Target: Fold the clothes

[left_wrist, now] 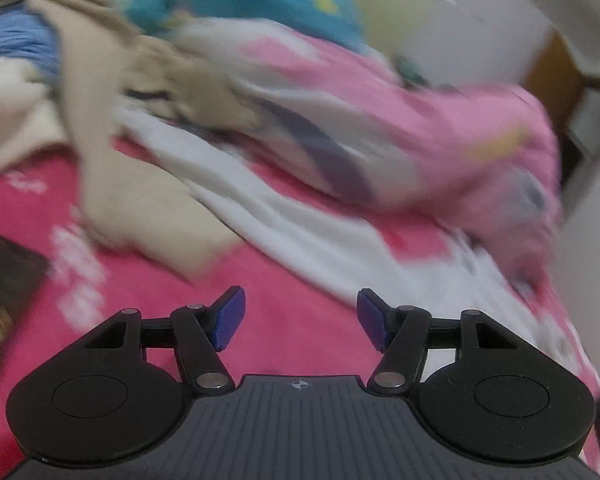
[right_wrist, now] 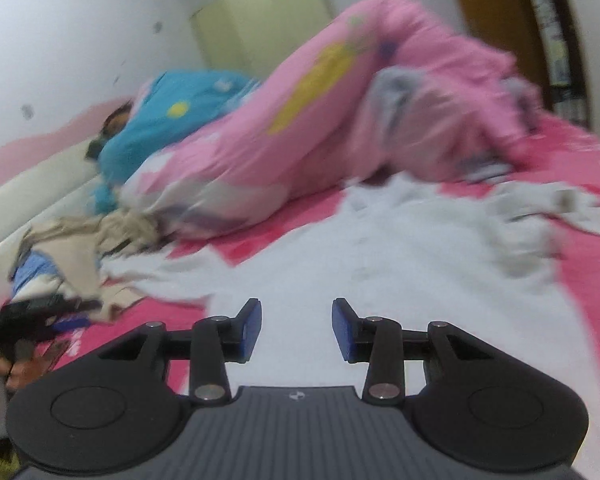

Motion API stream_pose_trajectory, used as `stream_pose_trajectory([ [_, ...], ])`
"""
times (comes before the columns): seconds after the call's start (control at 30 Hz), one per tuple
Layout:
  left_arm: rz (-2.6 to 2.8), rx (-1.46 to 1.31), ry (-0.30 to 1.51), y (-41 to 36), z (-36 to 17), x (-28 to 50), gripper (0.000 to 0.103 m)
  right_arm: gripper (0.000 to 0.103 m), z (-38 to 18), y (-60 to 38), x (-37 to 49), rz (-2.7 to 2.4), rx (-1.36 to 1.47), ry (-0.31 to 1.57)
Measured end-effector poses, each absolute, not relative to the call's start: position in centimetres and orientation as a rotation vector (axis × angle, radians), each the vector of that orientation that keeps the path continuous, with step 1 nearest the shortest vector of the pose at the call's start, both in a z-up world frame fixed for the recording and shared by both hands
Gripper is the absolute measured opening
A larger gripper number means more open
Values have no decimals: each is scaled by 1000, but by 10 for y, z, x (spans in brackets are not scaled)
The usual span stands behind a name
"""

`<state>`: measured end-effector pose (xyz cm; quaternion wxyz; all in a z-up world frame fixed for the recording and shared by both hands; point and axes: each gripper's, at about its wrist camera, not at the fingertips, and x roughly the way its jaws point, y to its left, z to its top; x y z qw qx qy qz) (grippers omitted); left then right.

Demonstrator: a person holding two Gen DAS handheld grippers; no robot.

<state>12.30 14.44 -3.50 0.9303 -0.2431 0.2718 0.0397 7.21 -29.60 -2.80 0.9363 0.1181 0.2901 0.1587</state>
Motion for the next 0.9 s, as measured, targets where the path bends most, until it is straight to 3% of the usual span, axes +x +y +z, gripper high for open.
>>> stream_pose_trajectory([
  [0.3, 433, -623, 611, 264, -45, 268, 62, 42, -50, -186, 128, 504, 241, 726],
  [0.37, 497, -594, 664, 277, -51, 299, 58, 42, -58, -181, 129, 510, 243, 757],
  [0.4, 519, -580, 687, 281, -56, 307, 54, 42, -61, -182, 129, 505, 243, 769],
  [0.47, 561, -585, 749, 291, -70, 325, 23, 42, -66, -184, 128, 495, 242, 794],
  [0.53, 606, -591, 782, 297, -81, 330, 10, 42, -70, -189, 124, 481, 245, 813],
  [0.67, 632, -534, 645, 288, -60, 308, 0, 42, -71, -206, 112, 446, 276, 818],
  [0.9, 410, -300, 253, 188, 41, 226, 0, 42, -64, -240, 90, 383, 361, 784],
])
